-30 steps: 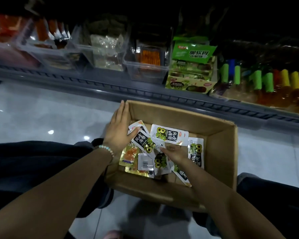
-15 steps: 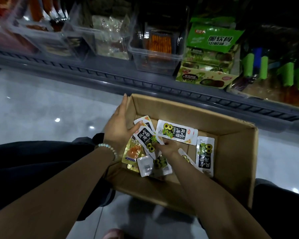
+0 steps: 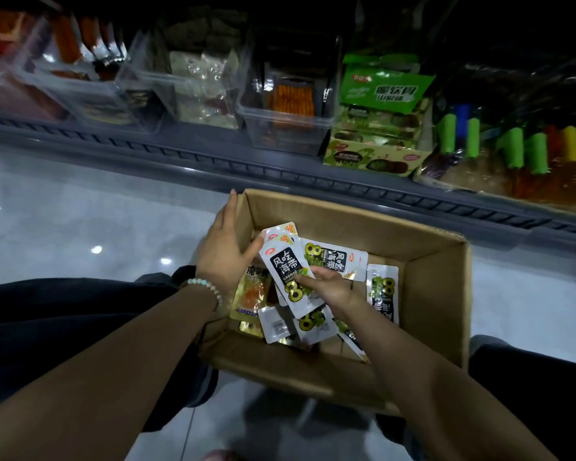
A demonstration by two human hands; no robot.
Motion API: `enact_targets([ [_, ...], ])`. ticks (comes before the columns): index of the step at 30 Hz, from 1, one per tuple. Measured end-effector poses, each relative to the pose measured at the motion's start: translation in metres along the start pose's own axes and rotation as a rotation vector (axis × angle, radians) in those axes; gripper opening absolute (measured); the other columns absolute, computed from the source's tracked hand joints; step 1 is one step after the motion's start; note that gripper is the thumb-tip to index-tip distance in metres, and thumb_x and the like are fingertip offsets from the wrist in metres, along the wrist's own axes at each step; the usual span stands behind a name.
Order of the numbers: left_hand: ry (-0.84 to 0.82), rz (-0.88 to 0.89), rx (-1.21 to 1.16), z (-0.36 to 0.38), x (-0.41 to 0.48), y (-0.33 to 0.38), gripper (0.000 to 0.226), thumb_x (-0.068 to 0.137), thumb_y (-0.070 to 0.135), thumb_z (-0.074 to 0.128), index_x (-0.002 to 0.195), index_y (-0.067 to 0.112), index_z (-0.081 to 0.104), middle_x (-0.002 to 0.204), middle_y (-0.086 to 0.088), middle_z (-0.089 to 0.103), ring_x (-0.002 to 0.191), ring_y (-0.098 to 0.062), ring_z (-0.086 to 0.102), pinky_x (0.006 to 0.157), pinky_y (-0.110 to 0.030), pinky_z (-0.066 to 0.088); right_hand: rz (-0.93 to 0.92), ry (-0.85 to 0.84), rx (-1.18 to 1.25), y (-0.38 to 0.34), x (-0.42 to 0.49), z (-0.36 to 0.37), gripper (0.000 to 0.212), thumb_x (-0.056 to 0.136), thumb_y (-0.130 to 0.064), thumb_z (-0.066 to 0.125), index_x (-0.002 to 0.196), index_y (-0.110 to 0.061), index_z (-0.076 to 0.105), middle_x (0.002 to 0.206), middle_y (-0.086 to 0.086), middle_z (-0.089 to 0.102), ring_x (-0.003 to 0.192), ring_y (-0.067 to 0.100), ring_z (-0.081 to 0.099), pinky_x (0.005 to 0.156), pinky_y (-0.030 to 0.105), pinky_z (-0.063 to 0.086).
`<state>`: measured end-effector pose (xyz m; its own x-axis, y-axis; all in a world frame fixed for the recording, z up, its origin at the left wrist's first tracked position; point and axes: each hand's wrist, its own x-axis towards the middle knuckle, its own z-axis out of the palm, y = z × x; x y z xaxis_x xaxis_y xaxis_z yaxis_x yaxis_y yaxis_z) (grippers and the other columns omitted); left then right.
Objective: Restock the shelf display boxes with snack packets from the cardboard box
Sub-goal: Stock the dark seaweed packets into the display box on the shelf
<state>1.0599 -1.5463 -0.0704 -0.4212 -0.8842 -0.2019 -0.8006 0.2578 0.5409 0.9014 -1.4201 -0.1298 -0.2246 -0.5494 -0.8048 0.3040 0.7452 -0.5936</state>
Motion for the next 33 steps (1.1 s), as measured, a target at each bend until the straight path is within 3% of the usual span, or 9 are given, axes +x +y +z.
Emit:
enact_targets([
  [3,-0.015,-0.047,0.035,-0.001,-0.002,0.008,0.084,0.090,0.062,0.039,0.152,0.025,-0.004,0.160,-0.003,0.010,0.144,-0.026,0.021,0.114,-0.048,0.027,-0.035,-0.022,-0.004,-0.014,-0.026,-0.018,0.052,0.083,-0.027,0.071,0.129,-0.010,0.053,0.119,-0.003,0.057,0.107,0.011,0.052,0.091,0.021,0.035],
  [6,-0.001,-0.014,0.068,-0.006,-0.017,0.029,0.080,0.094,0.058,0.032,0.153,0.015,-0.002,0.161,-0.003,-0.003,0.147,-0.020,-0.002,0.121,-0.040,0.003,-0.074,-0.078,0.047,-0.030,-0.056,-0.032,0.019,0.088,-0.019,0.065,0.106,-0.021,0.059,0.092,-0.013,0.061,0.085,0.002,0.056,0.092,0.020,0.033],
  [8,-0.057,0.014,0.015,-0.012,-0.028,0.051,0.081,0.092,0.064,0.030,0.153,0.015,0.009,0.161,-0.003,0.006,0.147,-0.019,0.005,0.121,-0.039,0.007,-0.126,-0.099,0.071,-0.042,-0.075,-0.035,0.024,0.086,-0.020,0.068,0.109,-0.013,0.064,0.095,-0.006,0.070,0.088,0.008,0.065,0.097,0.026,0.042],
  [11,-0.376,-0.219,-0.445,-0.020,-0.038,0.090,0.095,0.079,0.082,0.031,0.148,0.017,0.027,0.144,-0.004,0.045,0.133,-0.026,0.042,0.113,-0.042,0.030,-0.197,-0.081,0.117,-0.066,-0.102,-0.038,0.034,0.085,-0.021,0.069,0.115,-0.007,0.065,0.109,0.013,0.070,0.096,0.028,0.067,0.094,0.043,0.051],
  [13,-0.594,-0.306,-0.689,-0.030,-0.045,0.117,0.097,0.067,0.089,0.033,0.138,0.023,0.043,0.137,-0.007,0.055,0.123,-0.029,0.053,0.106,-0.046,0.041,-0.273,-0.033,0.157,-0.084,-0.124,-0.045,0.019,0.088,-0.018,0.064,0.105,-0.010,0.069,0.099,0.012,0.072,0.081,0.023,0.069,0.083,0.038,0.056],
  [16,-0.731,-0.226,-0.768,-0.062,-0.056,0.155,0.080,0.085,0.069,0.032,0.145,0.016,0.034,0.144,-0.015,0.046,0.122,-0.033,0.055,0.096,-0.040,0.051,-0.405,0.075,0.183,-0.114,-0.162,-0.057,0.015,0.092,-0.018,0.060,0.101,-0.010,0.068,0.084,0.002,0.074,0.068,0.013,0.069,0.062,0.024,0.056],
  [23,-0.599,0.127,-0.810,-0.130,-0.058,0.214,0.035,0.100,0.037,0.041,0.126,0.019,0.056,0.117,-0.002,0.069,0.106,-0.024,0.066,0.093,-0.044,0.053,-0.692,0.204,0.160,-0.163,-0.253,-0.078,0.022,0.095,-0.023,0.056,0.112,-0.014,0.066,0.103,0.003,0.073,0.089,0.015,0.071,0.065,0.021,0.055],
  [27,-0.474,0.213,-0.867,-0.154,-0.059,0.229,0.026,0.098,0.030,0.048,0.121,0.021,0.058,0.109,-0.002,0.072,0.098,-0.022,0.069,0.084,-0.046,0.056,-0.787,0.268,0.309,-0.174,-0.275,-0.084,0.021,0.095,-0.024,0.055,0.113,-0.019,0.064,0.105,0.002,0.073,0.100,0.021,0.069,0.090,0.043,0.053],
  [33,-0.366,0.286,-0.911,-0.163,-0.060,0.236,0.023,0.092,0.025,0.057,0.115,0.023,0.059,0.107,0.004,0.072,0.094,-0.015,0.070,0.081,-0.033,0.057,-0.757,0.229,0.493,-0.183,-0.277,-0.079,0.025,0.095,-0.025,0.054,0.118,-0.019,0.061,0.108,0.004,0.072,0.101,0.024,0.068,0.094,0.046,0.051],
])
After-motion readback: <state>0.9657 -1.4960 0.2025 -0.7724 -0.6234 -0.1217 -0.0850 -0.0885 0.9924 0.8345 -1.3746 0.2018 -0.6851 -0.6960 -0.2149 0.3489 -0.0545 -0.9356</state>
